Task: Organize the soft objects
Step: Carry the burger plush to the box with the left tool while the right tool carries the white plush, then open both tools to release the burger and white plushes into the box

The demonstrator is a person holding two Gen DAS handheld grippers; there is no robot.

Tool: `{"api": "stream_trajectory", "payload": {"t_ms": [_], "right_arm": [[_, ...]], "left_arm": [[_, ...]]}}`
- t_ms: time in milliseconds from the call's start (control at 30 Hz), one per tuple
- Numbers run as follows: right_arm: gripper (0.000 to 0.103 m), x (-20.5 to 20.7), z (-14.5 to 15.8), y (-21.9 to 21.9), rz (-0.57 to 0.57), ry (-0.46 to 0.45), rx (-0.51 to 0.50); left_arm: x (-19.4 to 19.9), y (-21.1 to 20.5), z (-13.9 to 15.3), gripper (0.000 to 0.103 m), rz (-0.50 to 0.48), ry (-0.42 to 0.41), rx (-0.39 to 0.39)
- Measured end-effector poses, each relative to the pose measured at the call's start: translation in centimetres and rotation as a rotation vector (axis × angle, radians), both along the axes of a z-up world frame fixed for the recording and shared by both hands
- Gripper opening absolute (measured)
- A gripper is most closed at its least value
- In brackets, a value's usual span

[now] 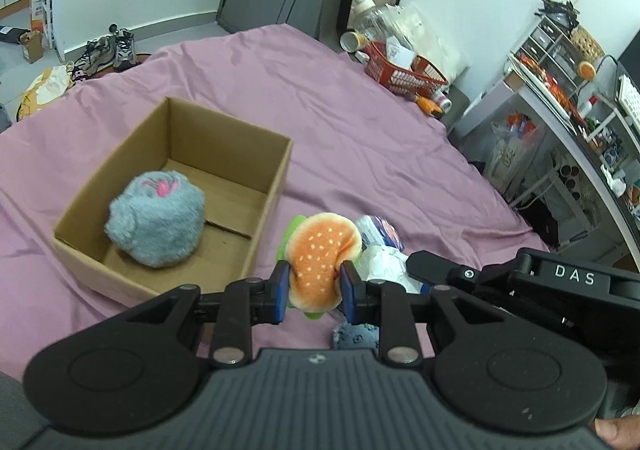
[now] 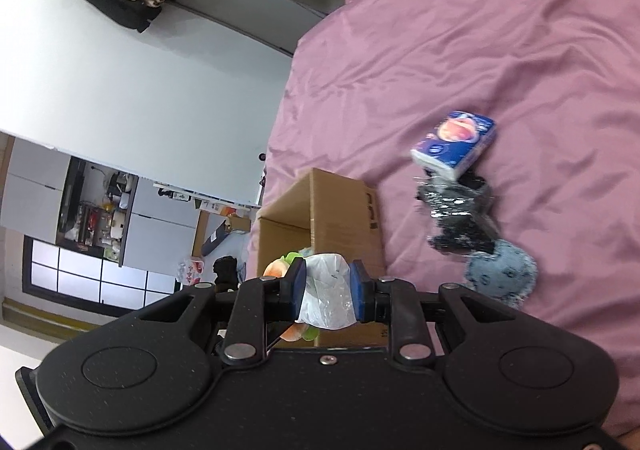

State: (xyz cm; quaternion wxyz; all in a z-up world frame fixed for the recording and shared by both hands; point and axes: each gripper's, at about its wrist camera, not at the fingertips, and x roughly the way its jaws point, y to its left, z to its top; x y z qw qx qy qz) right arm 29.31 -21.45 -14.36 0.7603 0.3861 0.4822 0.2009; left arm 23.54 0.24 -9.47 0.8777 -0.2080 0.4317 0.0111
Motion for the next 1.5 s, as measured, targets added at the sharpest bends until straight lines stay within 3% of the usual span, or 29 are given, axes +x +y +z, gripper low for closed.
{"api": "stream_trajectory", "payload": {"t_ms": [533, 767, 900, 1000, 1200, 1367, 1500], "right_arm": [[0.023, 1.6, 1.1, 5.6, 0.030, -0.014, -0.022], [0.023, 2.1, 0.8, 7.4, 0.039, -0.003, -0.039], [0.023, 2.3, 0.8, 8.0, 0.044, 0.003, -0.054], [0.023, 2.3, 0.7, 8.3, 0.051, 0.005, -0.065], [0.023, 2.2, 0.4, 9.2, 0.067, 0.018, -0.086], [0.025, 2.0, 0.4, 9.8, 0.088, 0.021, -0.107], [0.035, 2.0, 0.3, 9.7, 0.088, 0.039, -0.130]], "left_arm": [[0.4, 6.8, 1.0, 0.025, 0.074, -0.010, -0.026], [0.7, 9.1, 0.3, 0.026, 0.098, 0.022, -0.033], [1.2, 9.6, -0.8, 0.029, 0.082, 0.088, -0.035], [1.4, 10.2, -1.5, 0.041, 0.103, 0.129, -0.029], [1.1, 11.4, -1.4, 0.055, 0.139, 0.132, -0.018], [0.8, 12.0, -1.1, 0.057, 0.163, 0.129, 0.000], [0.7, 12.1, -0.8, 0.057, 0.169, 0.130, 0.009]]}}
